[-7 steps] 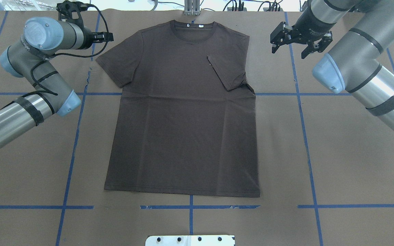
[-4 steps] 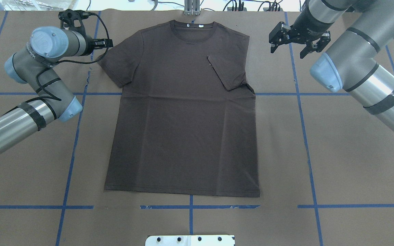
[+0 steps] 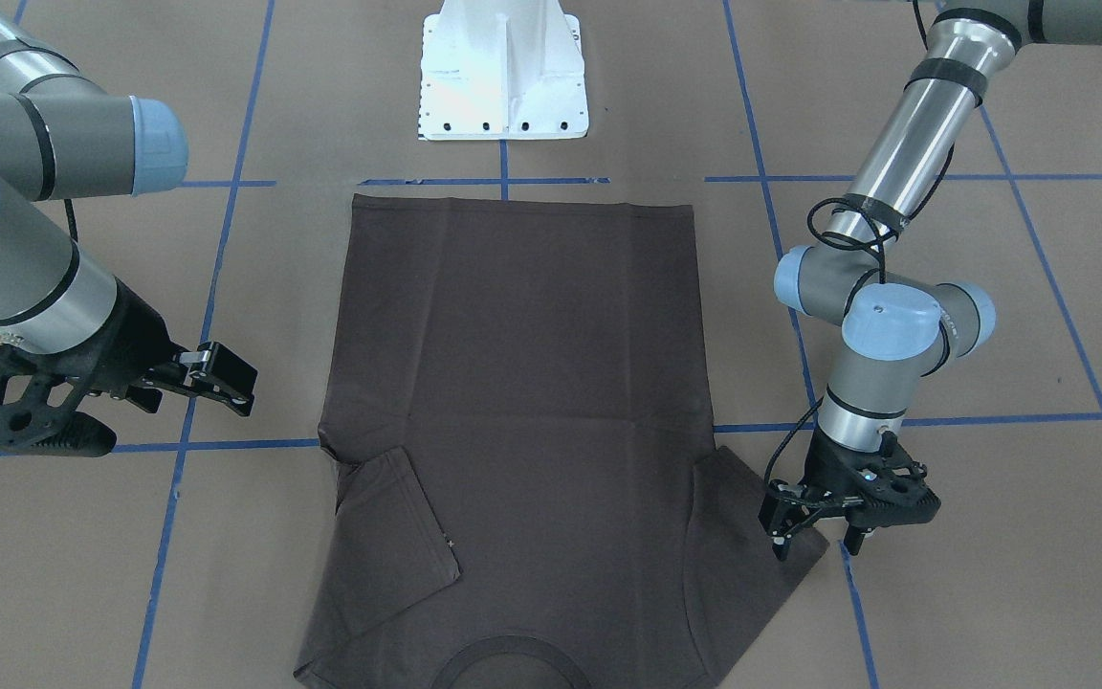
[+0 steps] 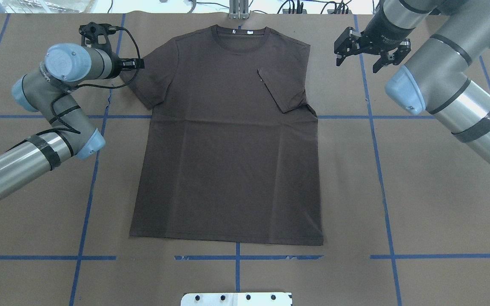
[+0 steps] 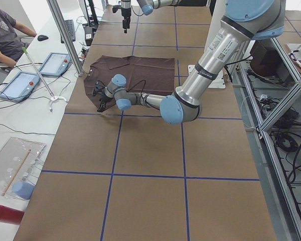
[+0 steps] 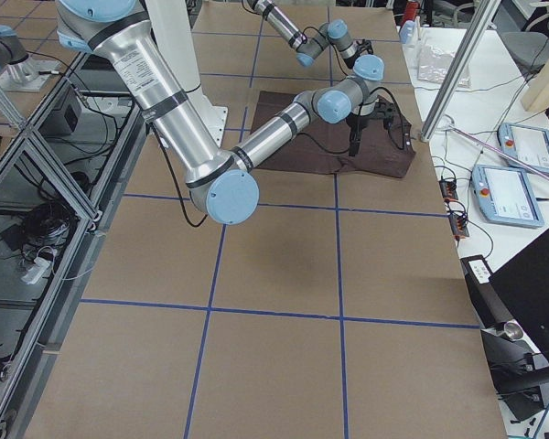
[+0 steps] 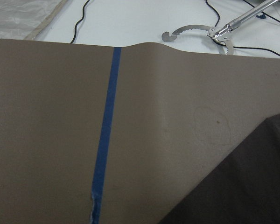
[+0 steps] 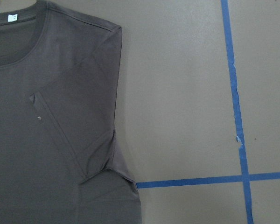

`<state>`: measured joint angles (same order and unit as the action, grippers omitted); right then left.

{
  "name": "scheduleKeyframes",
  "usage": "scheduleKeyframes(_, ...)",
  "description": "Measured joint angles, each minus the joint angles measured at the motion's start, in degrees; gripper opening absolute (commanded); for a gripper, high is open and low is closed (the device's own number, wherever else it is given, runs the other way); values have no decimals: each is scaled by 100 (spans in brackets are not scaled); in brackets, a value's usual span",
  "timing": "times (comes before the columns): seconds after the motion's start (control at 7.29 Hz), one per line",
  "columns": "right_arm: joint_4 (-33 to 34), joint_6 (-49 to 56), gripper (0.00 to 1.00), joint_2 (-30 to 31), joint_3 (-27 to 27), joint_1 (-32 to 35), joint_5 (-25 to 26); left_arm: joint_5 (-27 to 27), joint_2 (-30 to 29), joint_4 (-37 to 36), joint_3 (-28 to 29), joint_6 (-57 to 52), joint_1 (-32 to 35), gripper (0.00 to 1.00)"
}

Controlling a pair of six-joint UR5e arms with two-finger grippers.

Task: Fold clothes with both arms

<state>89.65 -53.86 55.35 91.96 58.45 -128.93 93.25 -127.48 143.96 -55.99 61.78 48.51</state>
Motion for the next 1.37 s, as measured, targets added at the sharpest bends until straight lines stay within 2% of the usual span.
scheduleKeyframes(0.55, -4, -2, 100, -6, -11, 0, 2, 0, 44, 0, 12, 1, -19, 90)
scheduleKeyframes(1.1, -6, 6, 100, -6, -33, 0, 0, 0, 40, -2, 22, 5, -22, 54)
scheduleKeyframes(1.23, -8, 6, 100, -6, -35, 0, 0, 0, 40, -6, 22, 3, -25, 49)
scheduleKeyframes(1.37, -8, 7, 100, -6, -37, 0, 0, 0, 40, -8, 21, 2, -25, 49)
